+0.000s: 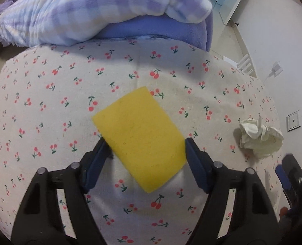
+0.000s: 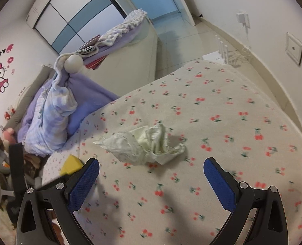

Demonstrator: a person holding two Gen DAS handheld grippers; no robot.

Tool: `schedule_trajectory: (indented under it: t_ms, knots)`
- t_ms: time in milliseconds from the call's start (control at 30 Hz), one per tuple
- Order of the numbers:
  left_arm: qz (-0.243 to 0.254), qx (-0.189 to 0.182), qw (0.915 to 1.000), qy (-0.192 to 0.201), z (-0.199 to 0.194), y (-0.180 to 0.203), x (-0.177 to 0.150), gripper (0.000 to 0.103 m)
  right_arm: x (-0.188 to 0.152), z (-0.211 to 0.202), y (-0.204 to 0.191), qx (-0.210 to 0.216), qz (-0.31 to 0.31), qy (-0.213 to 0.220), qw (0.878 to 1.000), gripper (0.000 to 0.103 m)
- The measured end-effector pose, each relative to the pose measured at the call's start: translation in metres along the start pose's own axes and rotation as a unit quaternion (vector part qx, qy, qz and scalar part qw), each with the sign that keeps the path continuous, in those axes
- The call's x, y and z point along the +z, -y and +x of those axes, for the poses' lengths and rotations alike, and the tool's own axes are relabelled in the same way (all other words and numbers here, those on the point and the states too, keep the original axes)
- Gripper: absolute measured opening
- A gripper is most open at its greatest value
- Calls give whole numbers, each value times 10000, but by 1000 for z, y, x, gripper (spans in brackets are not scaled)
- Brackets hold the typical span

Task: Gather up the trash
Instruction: 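Grasp the yellow sponge with the left tool while the right tool grasps the crumpled wrapper, then carry the sponge and crumpled wrapper over the wastebasket with both tools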

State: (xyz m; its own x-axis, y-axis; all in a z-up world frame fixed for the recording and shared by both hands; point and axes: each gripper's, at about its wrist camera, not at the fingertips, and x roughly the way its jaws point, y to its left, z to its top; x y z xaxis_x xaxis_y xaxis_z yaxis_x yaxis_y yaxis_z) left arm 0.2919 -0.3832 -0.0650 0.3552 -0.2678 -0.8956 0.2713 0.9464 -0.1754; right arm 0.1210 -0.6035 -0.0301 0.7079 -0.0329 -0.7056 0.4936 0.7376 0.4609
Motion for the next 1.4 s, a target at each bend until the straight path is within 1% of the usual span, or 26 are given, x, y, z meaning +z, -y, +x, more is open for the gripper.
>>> schedule_trajectory:
  t_ms: [67, 167, 267, 300, 333, 367, 400, 433, 567, 667, 767, 933, 1067, 1233, 1400]
  knots:
    - [90, -56, 9999, 47, -5, -5, -4, 65, 1, 6, -5, 67, -37, 10, 10000, 103]
    - [382, -67, 9991, 148, -19, -12, -11, 61, 4, 19, -12, 50, -136, -24, 9999, 101]
    - [669, -30, 9973, 292, -34, -22, -19, 60, 6, 34, -13, -147, -102, -86, 9998, 87]
    - [770, -25, 9965, 329, -40, -26, -23, 59, 7, 39, -13, -212, -67, -123, 9997, 79]
    - [814, -20, 9961, 342, -42, -28, -25, 59, 7, 42, -12, -243, -36, -132, 9996, 67]
    - [880, -22, 9955, 363, -48, -33, -29, 59, 7, 45, -11, -244, 8, -147, 9996, 57]
    - [922, -20, 9950, 373, -53, -38, -32, 59, 8, 46, -9, -225, 43, -154, 9996, 36]
    - [949, -15, 9948, 379, -53, -42, -33, 59, 8, 47, -7, -174, 104, -179, 9996, 29]
    - [1032, 37, 9935, 476, -71, -64, -45, 59, 5, 35, -3, -39, 165, -114, 9998, 24]
    - [984, 37, 9939, 496, -84, -81, -53, 59, -1, 23, -10, -66, 68, -171, 9998, 23]
    - [897, 44, 9947, 492, -98, -100, -62, 59, -8, 5, -25, -133, -119, -196, 9996, 23]
    - [803, 109, 9955, 492, -125, -132, -79, 59, -24, -27, -64, -145, -508, -196, 9984, 23]
    - [713, 94, 9957, 577, -150, -158, -92, 59, -44, -53, -101, -93, -820, -223, 9963, 23]
    - [651, 110, 9958, 633, -177, -191, -111, 59, -71, -73, -139, 60, -1043, -289, 9941, 23]
    - [421, 31, 9970, 653, -197, -229, -129, 59, -105, -87, -181, 238, -1372, -394, 9895, 23]
